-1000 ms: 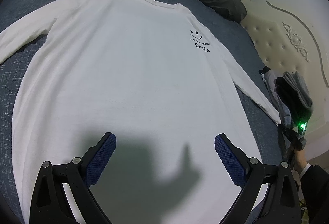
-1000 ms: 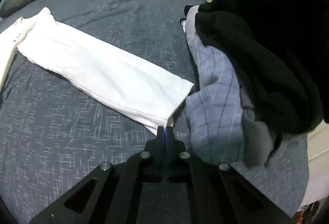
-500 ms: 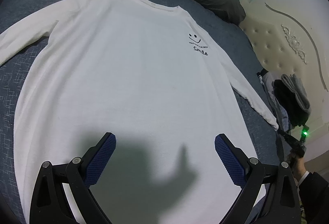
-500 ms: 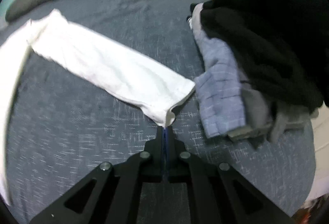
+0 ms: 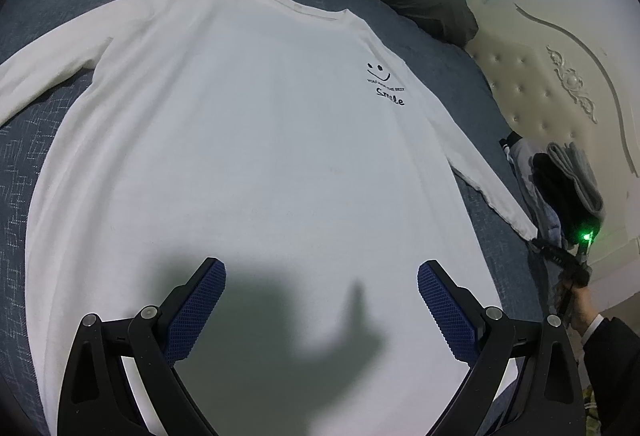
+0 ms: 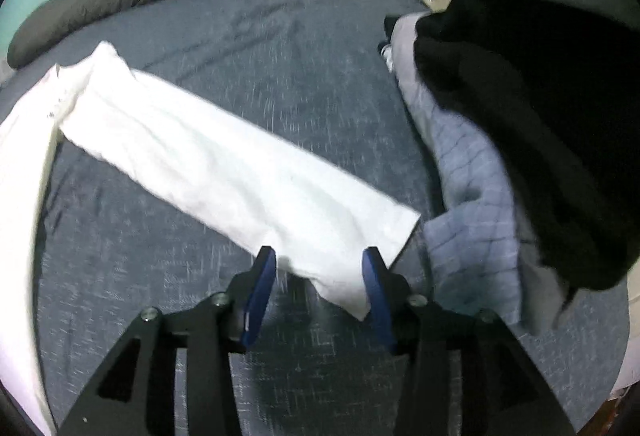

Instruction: Fold clothes

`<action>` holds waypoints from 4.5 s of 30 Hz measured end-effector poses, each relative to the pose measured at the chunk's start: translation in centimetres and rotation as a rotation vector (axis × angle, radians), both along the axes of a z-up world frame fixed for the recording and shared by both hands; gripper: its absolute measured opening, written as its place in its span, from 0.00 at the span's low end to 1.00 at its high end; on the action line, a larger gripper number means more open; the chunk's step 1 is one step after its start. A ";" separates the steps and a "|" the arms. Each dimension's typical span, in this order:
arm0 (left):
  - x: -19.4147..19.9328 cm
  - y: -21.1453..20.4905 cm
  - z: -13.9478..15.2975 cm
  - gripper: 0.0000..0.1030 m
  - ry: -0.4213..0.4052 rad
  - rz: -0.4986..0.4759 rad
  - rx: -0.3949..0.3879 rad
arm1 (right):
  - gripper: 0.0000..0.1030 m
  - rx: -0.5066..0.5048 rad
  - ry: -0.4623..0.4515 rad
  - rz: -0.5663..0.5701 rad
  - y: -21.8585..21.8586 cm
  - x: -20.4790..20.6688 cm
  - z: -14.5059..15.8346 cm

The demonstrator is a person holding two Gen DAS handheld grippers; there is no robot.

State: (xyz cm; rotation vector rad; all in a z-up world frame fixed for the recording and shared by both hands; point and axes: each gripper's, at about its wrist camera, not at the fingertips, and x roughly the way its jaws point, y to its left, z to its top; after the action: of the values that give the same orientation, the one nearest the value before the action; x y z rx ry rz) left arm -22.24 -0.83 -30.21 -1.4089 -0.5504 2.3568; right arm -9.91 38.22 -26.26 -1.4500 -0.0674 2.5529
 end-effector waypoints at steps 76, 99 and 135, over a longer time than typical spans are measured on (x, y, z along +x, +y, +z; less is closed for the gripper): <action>-2.3 -4.1 -2.9 0.96 -0.032 0.105 -0.050 | 0.02 -0.194 0.053 0.465 -22.8 -32.4 -1.0; -1.9 -4.6 -2.7 0.96 -0.038 0.105 -0.034 | 0.31 -0.331 0.171 0.385 -21.4 -33.3 0.7; -2.6 -4.2 -3.6 0.97 -0.060 0.075 -0.041 | 0.01 -0.141 0.018 0.267 -23.5 -44.1 -3.0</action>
State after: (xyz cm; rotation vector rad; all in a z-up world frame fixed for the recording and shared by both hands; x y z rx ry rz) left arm -24.84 -5.01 -33.85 -1.5064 -0.5842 2.4037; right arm -54.03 14.72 -29.22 -1.5626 -0.0860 2.8348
